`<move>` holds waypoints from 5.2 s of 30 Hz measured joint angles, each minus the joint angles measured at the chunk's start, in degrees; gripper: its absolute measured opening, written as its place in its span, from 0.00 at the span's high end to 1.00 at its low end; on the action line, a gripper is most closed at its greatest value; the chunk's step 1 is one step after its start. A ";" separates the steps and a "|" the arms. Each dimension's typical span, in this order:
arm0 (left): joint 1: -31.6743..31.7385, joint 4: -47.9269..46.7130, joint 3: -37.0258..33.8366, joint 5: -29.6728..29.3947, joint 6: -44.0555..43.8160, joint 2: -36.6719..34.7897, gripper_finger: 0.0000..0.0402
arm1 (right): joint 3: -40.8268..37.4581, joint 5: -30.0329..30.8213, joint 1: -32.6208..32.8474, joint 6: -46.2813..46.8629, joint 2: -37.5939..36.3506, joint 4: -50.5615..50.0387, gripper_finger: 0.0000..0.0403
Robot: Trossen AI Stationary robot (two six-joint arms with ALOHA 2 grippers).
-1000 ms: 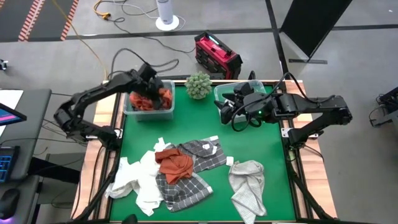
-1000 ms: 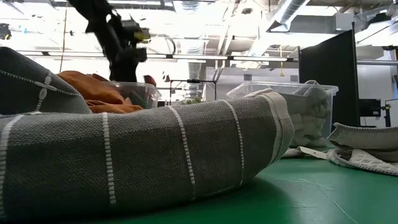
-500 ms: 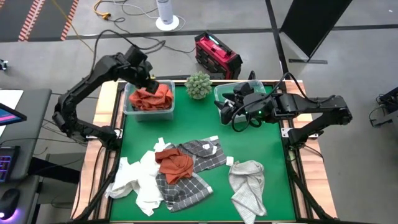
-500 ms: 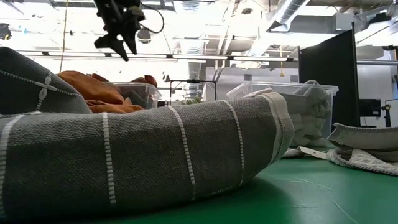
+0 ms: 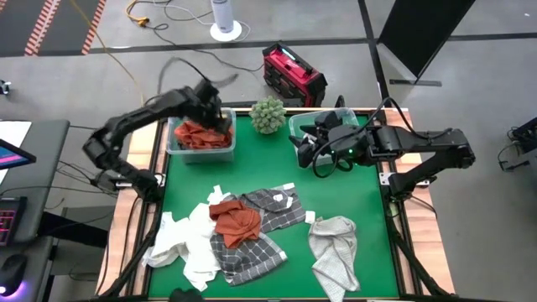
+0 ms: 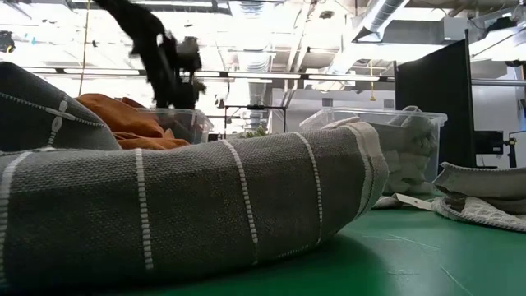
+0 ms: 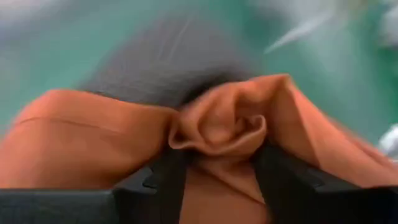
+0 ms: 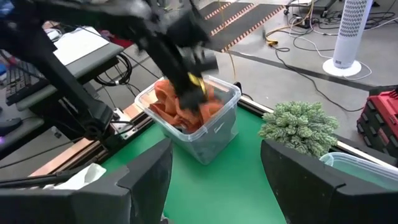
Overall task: Sort towels by color in basket
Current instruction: Put the orange towel into the left transparent bin
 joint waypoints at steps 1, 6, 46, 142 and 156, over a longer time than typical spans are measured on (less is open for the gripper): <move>0.00 1.69 -2.25 0.13 -0.30 1.32 0.56 | 0.00 0.00 0.00 0.22 0.00 0.02 0.29; 0.59 5.01 -6.47 6.38 -0.92 5.04 0.56 | 0.00 0.00 -0.03 0.44 0.00 0.02 0.29; -41.68 -13.14 -6.15 0.89 -3.19 -38.09 0.56 | -0.02 -13.53 -0.96 2.81 7.73 0.26 0.29; -17.39 5.97 -21.01 -39.09 7.35 -38.79 1.00 | -0.02 -10.18 5.55 10.29 7.54 4.55 0.29; -8.55 10.45 -22.23 -29.90 -11.91 -26.33 0.97 | -0.02 -10.20 5.99 10.06 7.54 5.10 0.29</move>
